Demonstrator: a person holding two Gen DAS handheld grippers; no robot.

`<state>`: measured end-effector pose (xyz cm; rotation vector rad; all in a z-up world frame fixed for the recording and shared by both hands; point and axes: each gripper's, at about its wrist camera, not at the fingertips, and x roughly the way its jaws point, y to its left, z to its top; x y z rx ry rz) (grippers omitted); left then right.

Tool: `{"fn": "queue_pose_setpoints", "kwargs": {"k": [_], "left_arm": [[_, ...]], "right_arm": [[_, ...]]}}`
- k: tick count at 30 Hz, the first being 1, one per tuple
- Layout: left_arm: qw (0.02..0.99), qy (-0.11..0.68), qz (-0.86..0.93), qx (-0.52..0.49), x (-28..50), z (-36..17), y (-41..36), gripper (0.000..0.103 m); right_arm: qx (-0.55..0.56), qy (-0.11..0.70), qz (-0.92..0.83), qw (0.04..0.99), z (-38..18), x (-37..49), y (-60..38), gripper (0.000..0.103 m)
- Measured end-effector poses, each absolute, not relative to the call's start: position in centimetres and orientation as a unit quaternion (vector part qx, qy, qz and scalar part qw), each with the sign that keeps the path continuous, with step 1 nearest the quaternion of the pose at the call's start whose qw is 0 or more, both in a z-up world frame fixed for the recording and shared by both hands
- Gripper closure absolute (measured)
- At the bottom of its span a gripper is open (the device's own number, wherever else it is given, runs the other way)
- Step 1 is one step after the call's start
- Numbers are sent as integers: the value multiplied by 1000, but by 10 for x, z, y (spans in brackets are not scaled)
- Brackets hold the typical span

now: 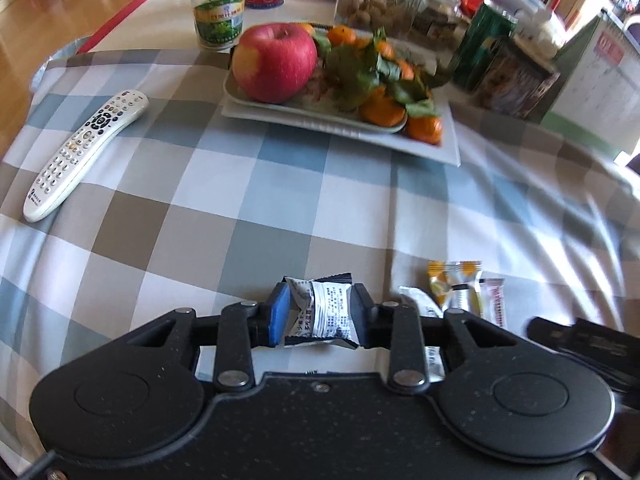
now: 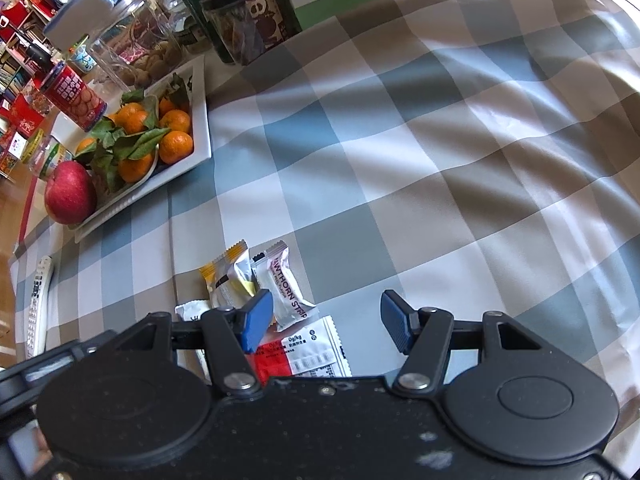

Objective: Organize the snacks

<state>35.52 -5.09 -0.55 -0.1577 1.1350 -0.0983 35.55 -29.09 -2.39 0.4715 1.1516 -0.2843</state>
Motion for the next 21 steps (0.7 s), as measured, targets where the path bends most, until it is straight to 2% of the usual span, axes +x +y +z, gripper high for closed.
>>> {"fn": "queue_pose_setpoints", "kwargs": {"k": [13, 21], "left_arm": [[819, 557, -25, -135, 343, 5, -8, 62], [826, 550, -28, -122, 340, 11, -8, 62]], "right_arm": [[180, 544, -136, 808, -47, 378, -265, 40], [160, 535, -139, 818, -56, 387, -254, 40]]}}
